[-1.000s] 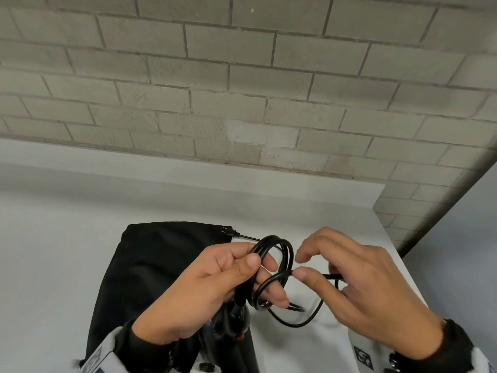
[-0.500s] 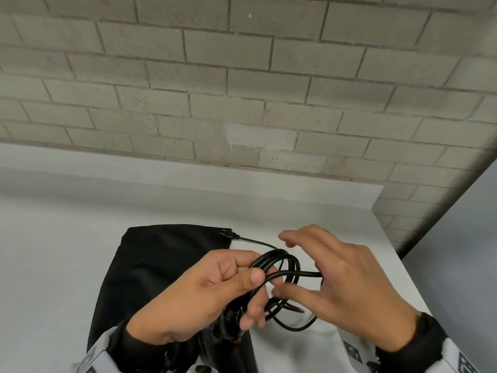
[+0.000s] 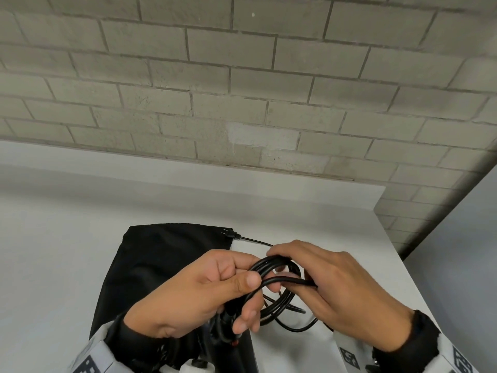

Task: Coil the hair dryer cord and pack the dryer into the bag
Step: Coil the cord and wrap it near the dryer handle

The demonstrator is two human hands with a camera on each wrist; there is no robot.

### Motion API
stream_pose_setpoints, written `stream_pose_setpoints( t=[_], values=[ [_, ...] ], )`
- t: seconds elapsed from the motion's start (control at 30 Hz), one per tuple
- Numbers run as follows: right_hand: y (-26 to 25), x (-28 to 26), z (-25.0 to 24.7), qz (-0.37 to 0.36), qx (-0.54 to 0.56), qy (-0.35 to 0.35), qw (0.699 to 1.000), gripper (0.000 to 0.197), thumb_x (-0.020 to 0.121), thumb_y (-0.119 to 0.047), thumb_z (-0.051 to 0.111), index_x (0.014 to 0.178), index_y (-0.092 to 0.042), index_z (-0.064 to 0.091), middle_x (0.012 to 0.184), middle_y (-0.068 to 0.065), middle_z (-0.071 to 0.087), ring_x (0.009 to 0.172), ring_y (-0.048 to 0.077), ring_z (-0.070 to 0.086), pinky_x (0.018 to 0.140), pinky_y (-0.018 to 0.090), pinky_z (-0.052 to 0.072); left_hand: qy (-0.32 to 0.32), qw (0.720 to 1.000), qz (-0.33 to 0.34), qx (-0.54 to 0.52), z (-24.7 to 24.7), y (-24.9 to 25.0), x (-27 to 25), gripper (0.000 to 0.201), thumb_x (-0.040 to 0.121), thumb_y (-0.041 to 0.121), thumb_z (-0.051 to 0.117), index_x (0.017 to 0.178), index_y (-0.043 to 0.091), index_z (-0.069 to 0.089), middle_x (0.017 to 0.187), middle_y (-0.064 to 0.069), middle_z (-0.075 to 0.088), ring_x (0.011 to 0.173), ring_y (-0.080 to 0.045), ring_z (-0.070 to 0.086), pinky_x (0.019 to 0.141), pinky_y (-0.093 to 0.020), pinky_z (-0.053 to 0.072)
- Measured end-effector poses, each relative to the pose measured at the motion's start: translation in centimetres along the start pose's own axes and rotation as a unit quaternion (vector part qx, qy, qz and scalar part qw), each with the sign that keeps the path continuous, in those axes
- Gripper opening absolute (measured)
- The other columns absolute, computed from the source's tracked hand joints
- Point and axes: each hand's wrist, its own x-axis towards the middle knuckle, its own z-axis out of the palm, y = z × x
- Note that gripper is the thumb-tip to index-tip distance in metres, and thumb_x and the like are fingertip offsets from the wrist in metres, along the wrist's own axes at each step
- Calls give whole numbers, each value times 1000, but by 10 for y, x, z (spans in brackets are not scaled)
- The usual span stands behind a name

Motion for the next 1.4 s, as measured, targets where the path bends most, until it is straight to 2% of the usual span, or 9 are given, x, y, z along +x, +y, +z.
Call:
stream_pose_setpoints(
  t=[0.2, 0.3, 0.47, 0.7, 0.77, 0.9, 1.07, 1.23, 1.4],
  values=[
    [9, -2, 13, 4, 62, 1, 998, 25, 90, -18, 39, 111, -29, 46, 93, -26, 48, 84, -30, 42, 68, 3, 38, -4, 1000, -15, 18, 0, 2, 0, 37, 97, 31, 58, 106, -5, 60, 68, -5, 65, 58, -14, 63, 86, -47, 52],
    [11, -7, 19, 16, 99, 10, 995, 23, 91, -20, 37, 110, -31, 46, 91, -27, 49, 86, -21, 50, 71, 11, 45, -4, 998, -12, 55, -2, 3, -1, 30, 98, 30, 55, 102, 1, 59, 72, -6, 69, 67, -19, 67, 93, -56, 45],
    [12, -11, 24, 25, 113, 36, 993, 29, 87, -13, 38, 104, -36, 43, 86, -20, 49, 74, 6, 49, 64, 18, 42, -1, 998, -7, 68, -3, 0, -5, 26, 96, 35, 59, 104, 10, 63, 78, -3, 66, 84, -27, 63, 87, -34, 48],
    [15, -13, 31, 35, 139, 60, 988, 27, 91, -10, 46, 103, -34, 47, 83, -22, 50, 72, 2, 49, 64, 10, 35, -1, 998, 5, 69, -7, -9, -6, 12, 99, 12, 50, 101, 3, 58, 79, -7, 64, 79, -24, 67, 105, -65, 37],
    [16, -13, 25, 19, 139, 59, 988, 17, 95, -24, 55, 106, -36, 50, 88, -23, 52, 68, 3, 50, 61, 9, 33, -6, 997, 5, 71, -8, -8, -6, 12, 98, 13, 50, 100, 4, 58, 78, -6, 64, 76, -21, 67, 103, -71, 33],
    [25, -16, 4, 15, 168, 49, 985, 55, 75, -56, 72, 122, -43, 48, 107, -16, 52, 54, 8, 41, 56, 11, 35, -17, 998, -8, 67, -10, -6, -5, 19, 97, 18, 54, 101, 0, 59, 77, -5, 63, 72, -19, 65, 98, -75, 32],
    [27, -12, -19, -44, 211, 65, 974, 13, 85, -36, 69, 90, -24, 71, 74, -17, 62, 61, 2, 54, 59, 12, 41, -26, 997, -12, 77, -8, -2, -3, 11, 97, 14, 53, 99, 7, 61, 75, -7, 62, 68, -17, 64, 100, -70, 36],
    [26, 8, -20, -108, 48, 145, 982, 14, 89, -32, 68, 87, -18, 72, 80, -10, 65, 71, 13, 56, 66, 35, 45, -28, 996, -29, 82, -6, -1, 1, 13, 97, 14, 52, 104, 5, 60, 73, -2, 62, 65, -15, 62, 94, -73, 36],
    [22, 24, 2, -102, 102, 182, 973, 13, 87, -28, 69, 86, -15, 72, 82, -8, 66, 75, 13, 58, 71, 33, 46, -58, 994, -33, 88, -6, 4, 1, 15, 98, 15, 52, 104, 3, 58, 74, -2, 59, 65, -16, 59, 90, -75, 36]
  ],
)
